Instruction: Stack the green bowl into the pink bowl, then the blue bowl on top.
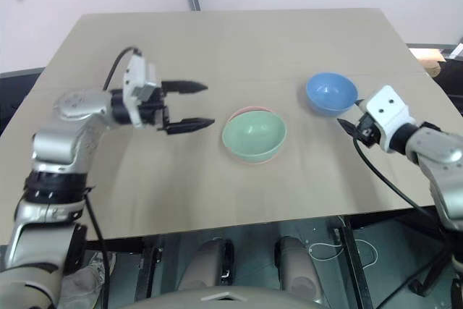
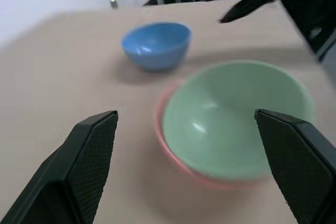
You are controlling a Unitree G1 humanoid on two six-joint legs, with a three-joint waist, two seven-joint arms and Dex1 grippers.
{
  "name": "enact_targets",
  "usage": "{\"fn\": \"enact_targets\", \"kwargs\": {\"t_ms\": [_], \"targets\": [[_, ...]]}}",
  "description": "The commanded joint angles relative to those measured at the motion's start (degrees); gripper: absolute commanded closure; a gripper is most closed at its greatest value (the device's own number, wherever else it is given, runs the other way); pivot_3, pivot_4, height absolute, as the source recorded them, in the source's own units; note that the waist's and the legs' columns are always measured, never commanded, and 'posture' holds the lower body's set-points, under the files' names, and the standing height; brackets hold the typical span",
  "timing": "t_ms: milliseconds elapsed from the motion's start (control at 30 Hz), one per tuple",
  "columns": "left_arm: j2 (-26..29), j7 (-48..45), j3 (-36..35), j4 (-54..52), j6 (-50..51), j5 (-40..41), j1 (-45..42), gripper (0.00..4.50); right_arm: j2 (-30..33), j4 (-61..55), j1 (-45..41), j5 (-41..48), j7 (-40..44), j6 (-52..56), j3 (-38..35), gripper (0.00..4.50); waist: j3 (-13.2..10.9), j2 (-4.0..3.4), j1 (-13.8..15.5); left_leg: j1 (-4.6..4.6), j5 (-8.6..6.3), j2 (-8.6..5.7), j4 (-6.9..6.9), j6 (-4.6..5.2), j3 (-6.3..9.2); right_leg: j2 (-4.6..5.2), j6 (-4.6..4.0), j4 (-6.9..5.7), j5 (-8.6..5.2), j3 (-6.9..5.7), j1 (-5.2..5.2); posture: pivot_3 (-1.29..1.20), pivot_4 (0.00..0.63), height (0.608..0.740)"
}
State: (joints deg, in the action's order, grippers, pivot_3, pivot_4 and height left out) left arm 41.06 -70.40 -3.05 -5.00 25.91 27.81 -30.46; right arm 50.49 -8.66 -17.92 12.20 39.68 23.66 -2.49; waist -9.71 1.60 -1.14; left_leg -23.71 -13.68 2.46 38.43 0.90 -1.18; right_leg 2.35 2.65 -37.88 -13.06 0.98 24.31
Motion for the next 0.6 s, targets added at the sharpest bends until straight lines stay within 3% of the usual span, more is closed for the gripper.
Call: {"fn": "enact_targets", "kwargs": {"t_ms": [33, 233, 333, 400, 433, 467, 600], "targets": [[1.5, 3.4, -4.3, -7.9, 2.7, 3.6, 3.0, 0.08, 0.1, 10.6, -6.4, -4.4, 5.3, -8.5, 4.1, 1.47, 0.0, 0.01, 0.4, -0.02, 0.00, -0.01, 0.00, 0.00, 0.02, 0.01, -0.01, 0.02, 0.01, -0.02, 0.00, 0.00, 0.150, 0.740], [4.1, 6.3, -8.8, -14.7, 7.4, 8.3, 10.3, 0.08, -2.9, 27.6, -16.3, -9.8, 11.2, -15.0, 10.6, 1.47, 0.0, -0.01, 0.4, -0.01, 0.00, -0.04, -0.03, 0.00, -0.03, 0.04, -0.03, 0.07, 0.02, 0.01, 0.00, 0.00, 0.150, 0.740], [4.8, 7.4, -10.2, -16.9, 7.5, 8.9, 13.2, 0.00, -4.5, 33.6, -19.3, -10.9, 12.9, -16.5, 11.6, 2.28, -0.1, -0.06, 0.3, 0.02, 0.00, -0.04, -0.04, 0.00, -0.05, 0.04, -0.04, 0.04, 0.02, 0.03, 0.00, 0.00, 0.150, 0.740], [5.1, 7.9, -10.6, -17.8, 7.1, 9.0, 14.5, 0.00, -5.1, 35.9, -20.5, -11.6, 13.6, -17.8, 11.8, 3.62, -0.1, -0.08, 0.4, 0.02, 0.00, -0.03, -0.04, -0.01, -0.03, 0.04, -0.05, 0.02, 0.02, 0.01, 0.00, 0.00, 0.150, 0.740], [5.1, 8.2, -10.8, -18.0, 6.9, 9.2, 15.0, 0.00, -5.2, 36.7, -20.8, -12.2, 13.7, -18.7, 11.9, 3.76, -0.1, -0.10, 0.4, 0.01, 0.00, -0.03, -0.04, -0.01, -0.03, 0.04, -0.05, 0.02, 0.02, 0.00, 0.00, 0.00, 0.150, 0.740], [5.1, 8.4, -10.8, -18.2, 6.7, 9.2, 15.5, 0.00, -5.2, 37.2, -21.0, -12.9, 13.4, -19.9, 12.1, 4.39, -0.1, -0.12, 0.4, 0.02, 0.00, -0.03, -0.03, -0.01, -0.02, 0.04, -0.05, 0.02, 0.02, -0.01, 0.00, 0.00, 0.150, 0.740], [4.7, 9.1, -10.6, -18.1, 5.2, 8.8, 17.2, 0.00, -3.0, 27.2, -19.4, -11.5, 14.9, -21.6, 9.5, 4.39, -0.2, -0.20, 0.4, 0.04, 0.00, -0.04, -0.02, -0.01, -0.06, 0.04, -0.05, 0.02, 0.02, 0.03, -0.01, 0.00, 0.150, 0.740]]}}
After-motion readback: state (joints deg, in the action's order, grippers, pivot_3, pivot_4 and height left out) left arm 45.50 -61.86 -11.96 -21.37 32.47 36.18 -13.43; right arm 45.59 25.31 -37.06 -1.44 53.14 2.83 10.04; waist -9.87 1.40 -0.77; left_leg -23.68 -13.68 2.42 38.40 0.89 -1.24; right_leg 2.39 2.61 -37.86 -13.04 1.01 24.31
